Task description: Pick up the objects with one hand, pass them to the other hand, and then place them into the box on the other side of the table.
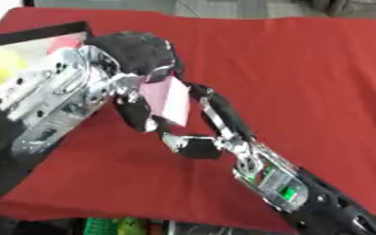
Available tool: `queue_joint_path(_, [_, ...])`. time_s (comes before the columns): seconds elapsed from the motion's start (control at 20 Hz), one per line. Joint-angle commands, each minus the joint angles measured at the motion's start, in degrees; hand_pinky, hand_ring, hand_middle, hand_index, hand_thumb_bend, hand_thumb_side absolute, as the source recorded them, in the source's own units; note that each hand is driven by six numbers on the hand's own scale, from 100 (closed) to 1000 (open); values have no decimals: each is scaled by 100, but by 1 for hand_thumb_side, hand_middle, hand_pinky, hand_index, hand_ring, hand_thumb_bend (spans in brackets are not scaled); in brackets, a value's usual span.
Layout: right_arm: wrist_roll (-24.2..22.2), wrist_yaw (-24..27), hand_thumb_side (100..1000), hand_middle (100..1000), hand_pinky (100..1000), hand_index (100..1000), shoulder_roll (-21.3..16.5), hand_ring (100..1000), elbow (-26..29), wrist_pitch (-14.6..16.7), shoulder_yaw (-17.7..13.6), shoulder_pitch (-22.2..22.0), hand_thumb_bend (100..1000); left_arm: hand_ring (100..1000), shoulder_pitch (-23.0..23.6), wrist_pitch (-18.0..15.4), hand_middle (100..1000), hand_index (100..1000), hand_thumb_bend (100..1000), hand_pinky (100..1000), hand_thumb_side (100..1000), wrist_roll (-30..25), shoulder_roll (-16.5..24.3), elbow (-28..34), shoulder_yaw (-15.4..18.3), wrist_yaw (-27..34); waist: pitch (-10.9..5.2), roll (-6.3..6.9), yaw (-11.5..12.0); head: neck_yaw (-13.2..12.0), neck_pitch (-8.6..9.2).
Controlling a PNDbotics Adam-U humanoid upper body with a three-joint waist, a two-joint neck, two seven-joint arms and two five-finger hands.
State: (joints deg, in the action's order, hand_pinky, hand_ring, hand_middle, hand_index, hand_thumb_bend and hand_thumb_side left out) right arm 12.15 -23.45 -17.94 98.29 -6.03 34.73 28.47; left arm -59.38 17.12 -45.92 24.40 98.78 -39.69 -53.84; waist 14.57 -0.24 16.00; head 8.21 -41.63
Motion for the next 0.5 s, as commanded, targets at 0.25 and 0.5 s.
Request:
queue_joint_path(0.25, [-402,31,100,700,947,919,-57,733,263,116,-17,37,481,718,-32,33,509,403,406,772,107,114,325,-168,217,-144,-120,21,-10,-25,39])
queue_joint_path(0.5, [-512,129,100,697,947,914,-75,730,284,100,-30,39,473,714,18,35,502,394,417,772,115,160,366,-247,271,-148,-119,16,-8,-33,43])
